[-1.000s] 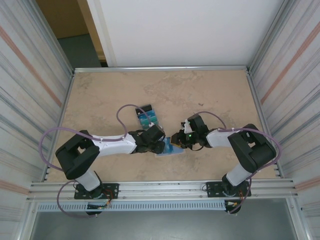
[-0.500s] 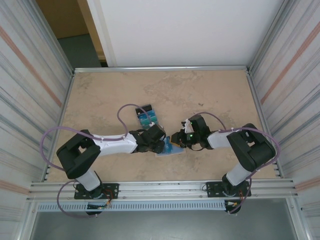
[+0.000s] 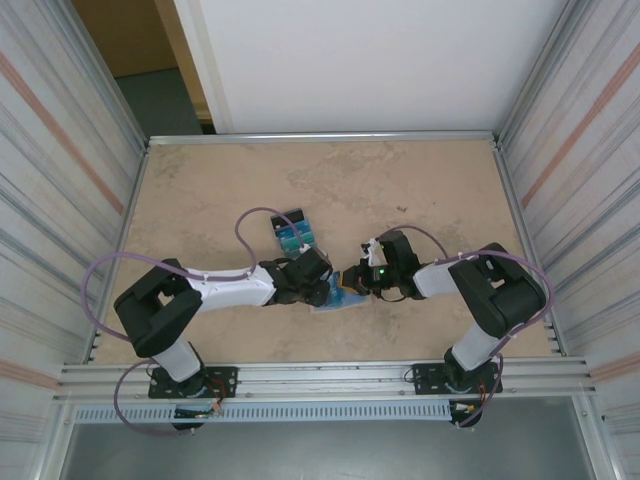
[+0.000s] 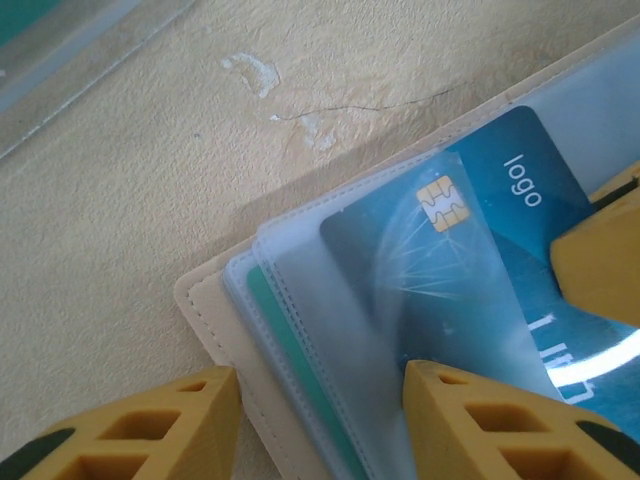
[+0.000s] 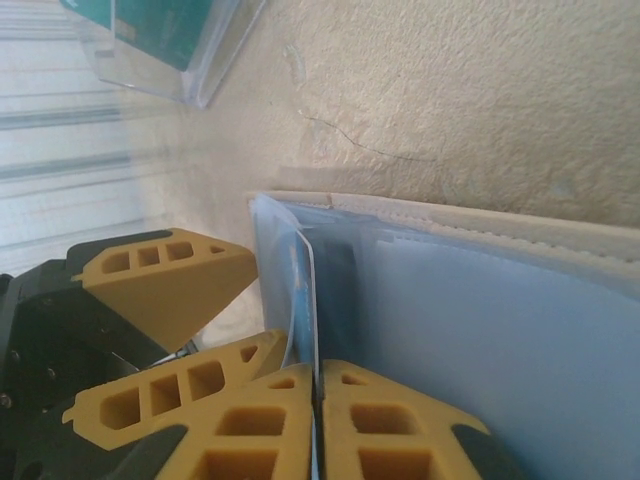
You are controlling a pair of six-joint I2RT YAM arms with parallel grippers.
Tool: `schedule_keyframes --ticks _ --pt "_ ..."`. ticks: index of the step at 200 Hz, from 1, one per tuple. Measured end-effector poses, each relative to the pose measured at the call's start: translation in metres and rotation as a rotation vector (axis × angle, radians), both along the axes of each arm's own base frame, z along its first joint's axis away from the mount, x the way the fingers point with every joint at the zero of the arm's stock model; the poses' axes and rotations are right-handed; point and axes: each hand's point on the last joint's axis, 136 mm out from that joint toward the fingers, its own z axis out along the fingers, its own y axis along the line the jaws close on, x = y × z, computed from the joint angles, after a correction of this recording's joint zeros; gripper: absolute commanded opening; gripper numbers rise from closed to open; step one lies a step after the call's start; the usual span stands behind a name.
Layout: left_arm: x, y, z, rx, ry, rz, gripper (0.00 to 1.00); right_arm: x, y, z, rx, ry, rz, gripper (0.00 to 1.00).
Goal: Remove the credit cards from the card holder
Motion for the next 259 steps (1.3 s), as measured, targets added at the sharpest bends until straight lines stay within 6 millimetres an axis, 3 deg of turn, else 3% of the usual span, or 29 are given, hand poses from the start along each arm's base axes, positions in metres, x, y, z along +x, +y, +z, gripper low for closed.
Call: schedule_keyframes --ticks 126,172,211,259 --pt "-0.001 0.001 0.001 0.0 0.001 0.0 0.46 0.005 -0.03 0.015 -0.265 -0.084 0.014 0.03" --pt "-0.005 0.006 0.008 0.009 0.007 -0.001 0.5 0.003 -0.046 0.028 -0.365 -0.128 0.015 0.03" --pt "-0.003 0.005 0.037 -0.035 -0.036 -0.002 0.57 0.007 -0.054 0.053 -0.394 -0.223 0.014 0.03" --pt "0.001 0.009 0.097 -0.136 -0.164 -0.011 0.72 0.006 -0.049 0.099 -0.382 -0.413 0.043 0.03"
